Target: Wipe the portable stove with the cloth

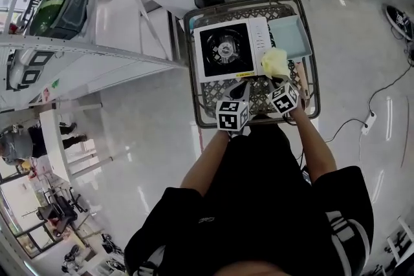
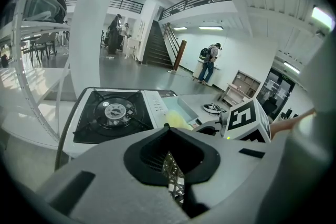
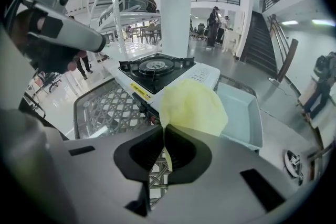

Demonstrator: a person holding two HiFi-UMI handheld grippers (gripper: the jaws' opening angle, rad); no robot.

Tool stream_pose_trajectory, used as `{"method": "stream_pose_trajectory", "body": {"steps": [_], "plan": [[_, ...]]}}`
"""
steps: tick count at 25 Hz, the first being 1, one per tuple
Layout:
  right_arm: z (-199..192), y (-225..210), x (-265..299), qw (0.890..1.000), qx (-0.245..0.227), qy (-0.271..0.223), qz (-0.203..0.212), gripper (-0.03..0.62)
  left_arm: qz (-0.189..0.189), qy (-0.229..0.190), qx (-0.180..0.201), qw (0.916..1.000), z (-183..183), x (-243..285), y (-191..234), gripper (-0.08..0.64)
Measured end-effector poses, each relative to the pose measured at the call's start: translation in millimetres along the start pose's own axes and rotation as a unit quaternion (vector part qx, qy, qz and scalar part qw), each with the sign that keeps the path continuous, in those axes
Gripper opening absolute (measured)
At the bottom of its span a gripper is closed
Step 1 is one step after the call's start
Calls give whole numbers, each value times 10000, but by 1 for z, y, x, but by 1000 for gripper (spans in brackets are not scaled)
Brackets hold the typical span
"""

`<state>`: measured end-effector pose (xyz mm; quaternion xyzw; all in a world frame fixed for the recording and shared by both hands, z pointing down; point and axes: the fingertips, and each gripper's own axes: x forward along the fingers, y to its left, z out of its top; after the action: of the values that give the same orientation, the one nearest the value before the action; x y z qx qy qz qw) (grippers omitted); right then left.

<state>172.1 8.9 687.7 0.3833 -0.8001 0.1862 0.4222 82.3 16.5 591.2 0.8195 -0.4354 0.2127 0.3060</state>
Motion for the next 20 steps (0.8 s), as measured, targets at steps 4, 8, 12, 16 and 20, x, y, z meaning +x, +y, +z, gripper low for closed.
{"method": "stream_pose_trajectory", "body": {"steps": [4,8,12,16,20], "plan": [[0,1,-11,9995,176,-131,-239,14,22,-134,-34,9999,-1,-17,-1,17],[17,3,-30,9971,189,-511,-530,14,83,-294,-87,9995,-1,-35,3,17],[42,6,-60,9927,160,-938,-739,14,146,-450,-79,9988,-1,-54,7,17],[74,18,-102,9834,419,-1577,-795,14,253,-791,-116,9965,18,-75,9,17],[96,48,-146,9694,608,-2267,-719,14,264,-1187,-84,9925,34,-100,3,17]]}}
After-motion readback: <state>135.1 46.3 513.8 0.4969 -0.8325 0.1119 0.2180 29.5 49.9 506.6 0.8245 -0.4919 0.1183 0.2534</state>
